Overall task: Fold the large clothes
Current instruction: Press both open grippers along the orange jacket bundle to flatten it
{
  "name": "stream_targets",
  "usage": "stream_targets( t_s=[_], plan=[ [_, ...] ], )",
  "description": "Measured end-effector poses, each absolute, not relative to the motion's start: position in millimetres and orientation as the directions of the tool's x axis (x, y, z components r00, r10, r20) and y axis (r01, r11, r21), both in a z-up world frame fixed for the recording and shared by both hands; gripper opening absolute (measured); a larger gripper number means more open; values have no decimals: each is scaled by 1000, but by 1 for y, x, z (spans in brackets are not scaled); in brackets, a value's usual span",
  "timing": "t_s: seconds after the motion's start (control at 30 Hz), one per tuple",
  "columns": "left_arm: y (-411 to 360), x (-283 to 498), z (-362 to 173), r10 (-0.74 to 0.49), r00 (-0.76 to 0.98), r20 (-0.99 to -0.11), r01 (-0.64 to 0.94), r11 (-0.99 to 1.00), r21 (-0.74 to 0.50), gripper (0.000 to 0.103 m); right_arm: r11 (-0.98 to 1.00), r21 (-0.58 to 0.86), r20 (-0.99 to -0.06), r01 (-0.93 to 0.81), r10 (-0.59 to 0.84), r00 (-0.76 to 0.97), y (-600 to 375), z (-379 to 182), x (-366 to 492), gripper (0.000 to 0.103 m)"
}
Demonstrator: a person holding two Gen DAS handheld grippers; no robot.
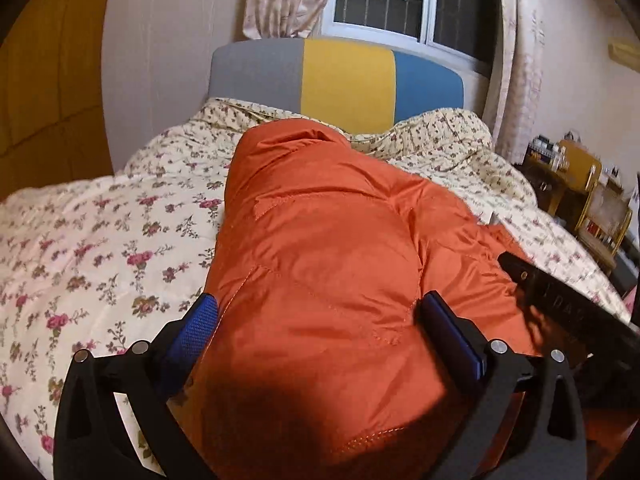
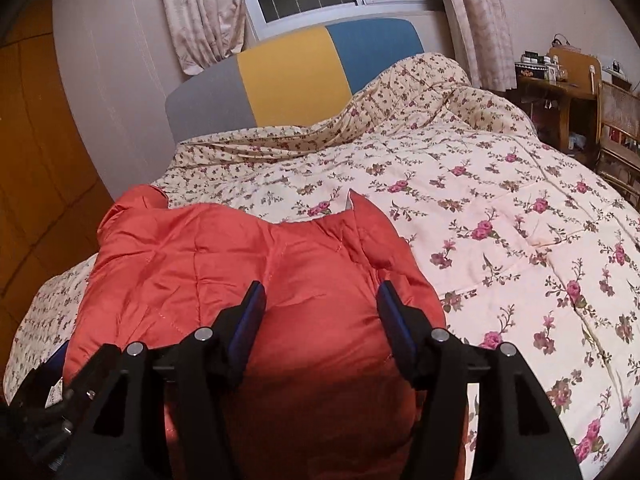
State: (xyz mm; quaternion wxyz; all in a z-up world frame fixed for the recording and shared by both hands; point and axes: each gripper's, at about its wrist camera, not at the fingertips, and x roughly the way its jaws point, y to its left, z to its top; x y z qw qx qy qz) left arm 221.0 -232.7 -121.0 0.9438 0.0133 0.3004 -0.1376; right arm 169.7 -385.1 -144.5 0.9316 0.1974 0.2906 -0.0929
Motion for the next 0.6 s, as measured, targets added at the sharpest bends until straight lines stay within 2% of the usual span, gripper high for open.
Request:
stream_targets(
  t_s=[0.47, 0.57, 0.6],
  plan=[
    [-229, 222, -124, -287, 765, -577, 283, 954, -100, 100, 891, 355, -567, 283, -35, 823, -391, -151, 168, 62],
    [-224, 207, -119, -291, 761, -580, 283, 953, -106, 100, 881, 366, -555, 300, -52, 830, -393, -148, 155, 73],
    [-223, 203, -118, -294, 761, -579, 283, 953, -111, 100, 875, 364, -560, 318, -67, 825, -393, -149, 151, 83]
  ],
)
